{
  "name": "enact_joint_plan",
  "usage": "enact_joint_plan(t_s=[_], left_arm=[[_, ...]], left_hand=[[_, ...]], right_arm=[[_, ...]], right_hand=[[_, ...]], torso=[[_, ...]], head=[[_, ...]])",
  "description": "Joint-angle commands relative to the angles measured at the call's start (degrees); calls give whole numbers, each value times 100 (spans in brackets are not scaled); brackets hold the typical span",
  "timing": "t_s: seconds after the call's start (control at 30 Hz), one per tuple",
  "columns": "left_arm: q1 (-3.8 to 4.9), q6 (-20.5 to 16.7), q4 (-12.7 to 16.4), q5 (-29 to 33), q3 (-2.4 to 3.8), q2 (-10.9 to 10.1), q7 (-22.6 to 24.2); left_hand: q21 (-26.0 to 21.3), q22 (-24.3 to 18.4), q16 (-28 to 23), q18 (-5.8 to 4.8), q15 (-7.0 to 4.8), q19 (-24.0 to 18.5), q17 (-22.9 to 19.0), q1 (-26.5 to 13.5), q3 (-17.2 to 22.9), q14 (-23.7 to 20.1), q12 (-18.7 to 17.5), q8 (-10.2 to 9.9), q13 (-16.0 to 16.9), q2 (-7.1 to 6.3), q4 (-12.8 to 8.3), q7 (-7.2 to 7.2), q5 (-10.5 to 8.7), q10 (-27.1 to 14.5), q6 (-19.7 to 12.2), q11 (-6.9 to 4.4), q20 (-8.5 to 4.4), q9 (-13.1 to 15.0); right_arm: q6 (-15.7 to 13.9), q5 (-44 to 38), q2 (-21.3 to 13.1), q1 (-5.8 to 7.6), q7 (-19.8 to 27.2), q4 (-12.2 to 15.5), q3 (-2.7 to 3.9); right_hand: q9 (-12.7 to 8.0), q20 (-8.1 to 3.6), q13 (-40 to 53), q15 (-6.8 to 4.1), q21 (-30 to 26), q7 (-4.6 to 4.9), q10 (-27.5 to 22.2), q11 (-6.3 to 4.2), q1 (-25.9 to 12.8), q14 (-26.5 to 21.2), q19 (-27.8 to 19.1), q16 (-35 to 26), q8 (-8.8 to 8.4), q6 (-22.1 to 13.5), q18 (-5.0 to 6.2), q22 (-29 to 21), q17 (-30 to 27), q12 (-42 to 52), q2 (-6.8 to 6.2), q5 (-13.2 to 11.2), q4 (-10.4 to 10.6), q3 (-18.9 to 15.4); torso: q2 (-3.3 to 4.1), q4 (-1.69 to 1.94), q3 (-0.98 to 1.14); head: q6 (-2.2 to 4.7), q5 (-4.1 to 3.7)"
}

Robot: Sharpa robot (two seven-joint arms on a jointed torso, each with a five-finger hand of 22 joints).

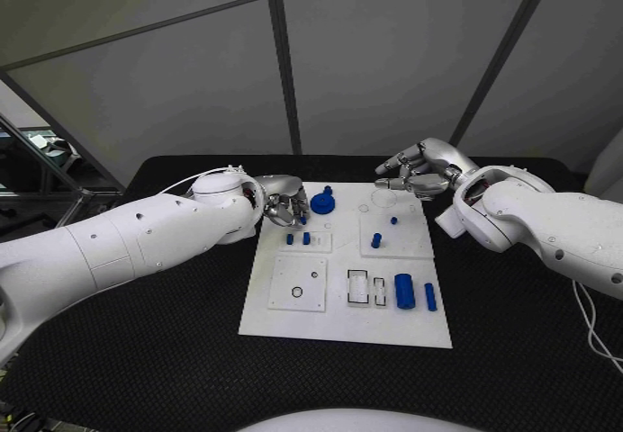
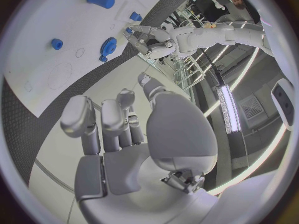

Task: Assemble the parts on the task board

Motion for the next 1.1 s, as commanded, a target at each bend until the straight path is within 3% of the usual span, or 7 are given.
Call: enact_joint_plan(t_s=[0.03, 0.2, 0.4, 0.53, 0.77, 0.9, 1.1], left_arm=[[-5, 153, -20, 12, -6, 4, -121], [-7, 144, -32, 12, -6, 1, -152], [-8, 40, -22, 12, -7, -15, -156], [-9, -21, -11, 12, -7, -30, -155], [-13, -135, 0, 12, -5, -85, -155], [-16, -252, 11, 41, 21, -155, -115], [-19, -640, 19, 681, 146, -409, 195]], left_hand=[[-34, -1, -6, -505, 41, -20, -9, -55, 33, 148, -19, -11, -9, 0, -9, 0, -31, -25, -27, 8, 21, -8], [-55, -12, -19, -501, 50, -28, -44, -92, 58, 141, -46, -21, -28, -46, -8, 17, -71, -56, -186, 16, 29, -78], [-102, -33, -58, -496, 67, -34, -141, -165, 92, 120, -131, -21, -86, -199, 6, -108, -90, -182, -1092, 41, 46, -427], [-118, -39, -61, -493, 76, -33, -165, -161, 48, 117, -146, -11, -100, -224, 30, -194, -96, -215, -1301, 51, 54, -525], [-139, -51, -74, -492, 88, -36, -201, -158, -13, 110, -172, -10, -117, -242, 66, -231, -99, -276, -1417, 71, 65, -590], [-204, -104, -117, -476, 95, -72, -264, -148, -34, 93, -186, 11, -129, -243, 82, -207, -95, -308, -1410, 81, 71, -606], [-724, -527, -636, -361, 40, -377, -898, -53, 32, -105, -15, 302, -52, -191, 77, 65, -71, -44, -801, 20, 36, -541]], right_arm=[[29, -4, 5, 10, 35, 5, 3], [33, -4, 2, 10, 27, -1, 2], [53, 0, 0, 9, 4, -11, 2], [55, -34, -3, 9, -8, -19, 2], [63, -196, -25, 9, -80, -58, 2], [172, -572, -52, 9, -262, -89, 2], [449, -1743, -146, -34, -588, -50, 1]], right_hand=[[7, -5, 8, 0, -5, 16, -6, -2, -28, -24, -10, -5, -3, -27, 44, 8, 9, 29, 33, 18, 7, 33], [10, -5, -24, 0, -32, 16, -9, -2, -34, -24, -20, -33, -4, -26, 50, -22, -16, 7, 35, 19, 11, 42], [8, -5, -688, 2, -69, 23, -380, 5, -30, -17, -22, -62, -13, -63, 53, -49, -10, -680, 19, 20, 12, 76], [11, -3, -1138, 6, -96, 30, -579, 13, -26, -4, -7, -100, -9, -91, 54, -58, -8, -1140, -3, 20, 25, 136], [28, 9, -1624, 26, -178, 50, -764, 43, 2, -16, -12, -269, -2, -82, 65, -121, -142, -1627, -47, 22, 33, 271], [55, 8, -2048, 21, -52, 66, -889, 68, 243, 14, 94, -341, 21, 32, 31, 44, -230, -2105, 2, 21, -127, 570], [117, 56, -3001, 84, 251, 97, -870, 106, 512, 97, 260, -158, 66, 412, -44, 423, -70, -3146, -14, -14, -502, 1103]], torso=[[2, -1, -1], [0, -2, 0], [-4, 4, -2], [-4, -1, -1], [-5, 0, -4], [-8, 2, -5], [-7, -14, -7]], head=[[5, -4], [4, -6], [11, -5], [21, -3], [30, -6], [55, -26], [96, -109]])
